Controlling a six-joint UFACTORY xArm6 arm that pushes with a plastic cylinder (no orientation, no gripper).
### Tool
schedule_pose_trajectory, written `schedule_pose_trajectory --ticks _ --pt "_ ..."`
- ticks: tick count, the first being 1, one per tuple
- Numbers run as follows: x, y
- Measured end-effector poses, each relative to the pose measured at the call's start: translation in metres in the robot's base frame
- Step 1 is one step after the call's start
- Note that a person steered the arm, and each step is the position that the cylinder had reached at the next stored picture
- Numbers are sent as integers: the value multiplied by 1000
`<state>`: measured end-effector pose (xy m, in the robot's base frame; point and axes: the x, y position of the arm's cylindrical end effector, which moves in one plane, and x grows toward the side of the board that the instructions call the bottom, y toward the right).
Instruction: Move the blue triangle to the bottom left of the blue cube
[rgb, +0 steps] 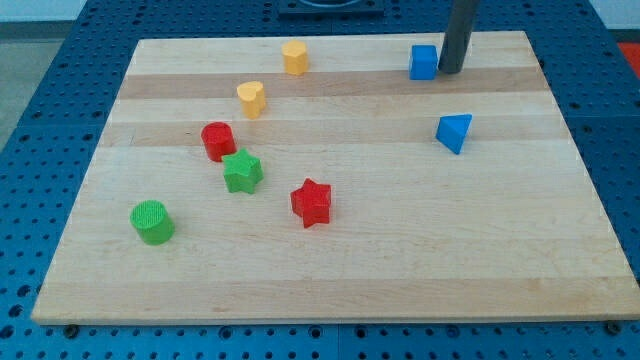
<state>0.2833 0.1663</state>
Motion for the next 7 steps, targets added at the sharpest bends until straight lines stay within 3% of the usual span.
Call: schedule_pose_trajectory --ticks 1,2,3,4,6,7 --pt "20 23" --pt "52 85" --pt "120 72" --pt "133 14" --pt "106 -73" --pt "111 -81"
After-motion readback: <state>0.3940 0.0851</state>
